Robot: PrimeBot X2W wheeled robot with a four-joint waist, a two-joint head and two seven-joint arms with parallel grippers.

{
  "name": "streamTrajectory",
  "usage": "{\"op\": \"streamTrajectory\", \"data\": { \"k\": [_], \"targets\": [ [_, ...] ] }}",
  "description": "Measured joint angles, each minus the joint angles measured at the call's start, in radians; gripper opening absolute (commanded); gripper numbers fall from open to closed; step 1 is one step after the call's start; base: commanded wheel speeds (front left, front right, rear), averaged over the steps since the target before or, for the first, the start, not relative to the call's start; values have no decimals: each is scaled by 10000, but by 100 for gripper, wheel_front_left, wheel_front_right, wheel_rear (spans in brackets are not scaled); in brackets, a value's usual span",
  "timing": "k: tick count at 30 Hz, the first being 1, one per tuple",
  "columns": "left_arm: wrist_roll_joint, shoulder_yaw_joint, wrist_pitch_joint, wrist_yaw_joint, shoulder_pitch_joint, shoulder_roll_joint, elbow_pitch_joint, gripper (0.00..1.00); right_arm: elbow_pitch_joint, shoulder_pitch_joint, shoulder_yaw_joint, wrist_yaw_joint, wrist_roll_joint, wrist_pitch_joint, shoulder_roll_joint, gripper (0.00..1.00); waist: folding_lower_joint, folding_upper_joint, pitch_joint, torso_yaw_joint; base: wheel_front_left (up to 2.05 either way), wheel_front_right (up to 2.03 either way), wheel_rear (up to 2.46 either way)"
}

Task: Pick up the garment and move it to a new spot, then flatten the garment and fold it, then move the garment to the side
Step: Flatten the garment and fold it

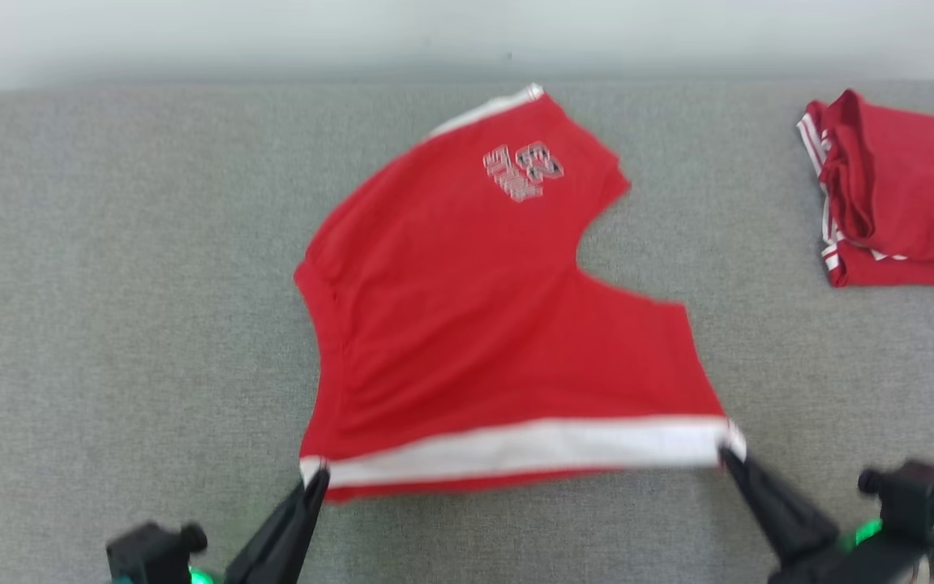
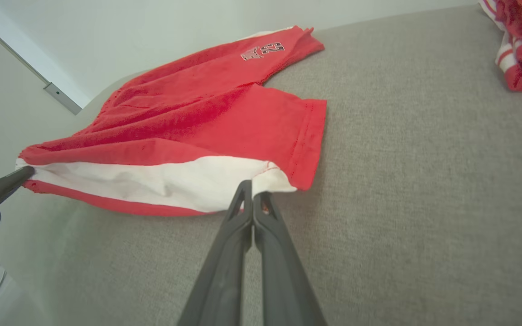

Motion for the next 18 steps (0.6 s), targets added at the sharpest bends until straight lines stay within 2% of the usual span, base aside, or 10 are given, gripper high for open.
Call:
{"op": "streamTrajectory", "data": {
  "k": [6, 9, 14, 18],
  "targets": [
    [1087, 635, 0, -134, 1036, 73, 111, 0, 123, 1050, 334, 0, 42, 165, -105, 0, 0, 0, -417, -36, 0, 0, 0],
    [1551, 1020, 0, -142, 1502, 368, 150, 0, -31, 1349, 514, 0, 217, 272, -98, 0, 0, 0, -541, -85, 0, 0, 0],
    [1672, 1427, 0, -182, 1886, 385, 25, 0, -280, 1614, 871, 0, 445, 543, -123, 0, 1, 1, -602, -118, 0, 0, 0],
    [1774, 1463, 0, -182, 2013, 244, -79, 0, -372, 1805, 675, 0, 719, 554, -42, 0, 1, 1, -523, -78, 0, 0, 0]
  ]
}}
